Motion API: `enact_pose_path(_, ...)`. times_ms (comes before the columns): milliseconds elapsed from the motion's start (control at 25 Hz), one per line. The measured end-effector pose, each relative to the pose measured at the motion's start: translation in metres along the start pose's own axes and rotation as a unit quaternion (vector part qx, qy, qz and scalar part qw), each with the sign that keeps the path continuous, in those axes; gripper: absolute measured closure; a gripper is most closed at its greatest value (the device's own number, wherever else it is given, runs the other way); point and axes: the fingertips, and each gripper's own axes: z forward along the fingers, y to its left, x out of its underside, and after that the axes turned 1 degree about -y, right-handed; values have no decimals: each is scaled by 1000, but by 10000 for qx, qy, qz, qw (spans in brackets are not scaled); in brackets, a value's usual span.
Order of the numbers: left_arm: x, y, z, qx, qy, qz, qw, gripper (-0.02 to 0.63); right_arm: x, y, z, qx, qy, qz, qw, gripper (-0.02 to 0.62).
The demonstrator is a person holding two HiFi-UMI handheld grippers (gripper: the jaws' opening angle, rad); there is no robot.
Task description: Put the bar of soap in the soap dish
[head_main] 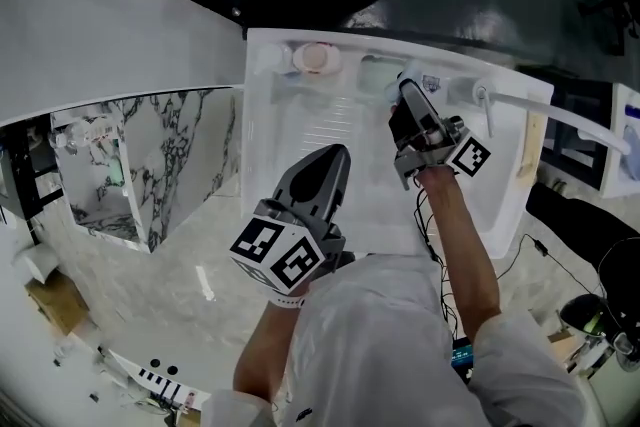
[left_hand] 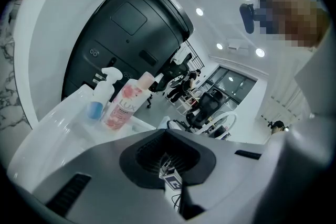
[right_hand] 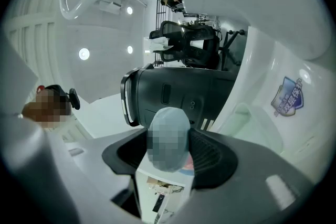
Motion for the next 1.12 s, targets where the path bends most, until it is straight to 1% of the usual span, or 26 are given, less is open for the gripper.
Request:
enact_pose_path(160, 3, 3, 4, -11, 31, -34, 10000, 601, -1, -10, 2, 333, 9, -271, 9991, 336)
enact_pose_path(280, 5, 3, 4, -4, 57, -44, 10000, 601, -4, -14, 3, 669, 14, -538, 9963, 336)
enact_pose_path(400, 4, 5, 3, 3, 59, -53, 10000, 601, -5, -20, 4, 1097, 99, -947, 9894, 337)
enact_pose_path(520, 1, 6, 2, 7, 58, -72, 10000, 601, -8, -30, 4, 1544, 143, -1167, 9810, 342)
enact_pose_path(560, 1, 6, 2, 14, 59, -79, 10000, 601, -10, -35, 3, 1745, 141, -1271, 9763, 364)
enact_pose_path(600, 2, 5, 2, 23, 62, -86, 9999, 601, -13, -41, 1, 1973, 145, -1428, 9698, 441)
enact_pose_path(640, 3, 5, 2, 30, 64, -90, 9999, 601, -15, -46, -1, 2226, 183, -1632, 9610, 497)
enact_pose_path(720, 4, 5, 2, 31, 56, -100, 9999, 601, -17, -56, -4, 2731, 390, -2124, 9374, 497)
enact_pose_path(760, 5, 5, 1, 24, 48, -111, 9999, 601, -16, -60, -4, 2905, 508, -2327, 9268, 497)
enact_pose_path(800, 5, 5, 0, 18, 43, -122, 9999, 601, -14, -63, -3, 3005, 603, -2455, 9197, 497)
enact_pose_path(840, 5, 6, -1, 13, 38, -130, 9999, 601, -12, -64, -3, 3048, 668, -2519, 9161, 497)
enact_pose_path(1120, 0, 9, -8, -18, -19, -122, 9999, 601, -6, -57, -2, 3006, 647, -2576, 9160, 497)
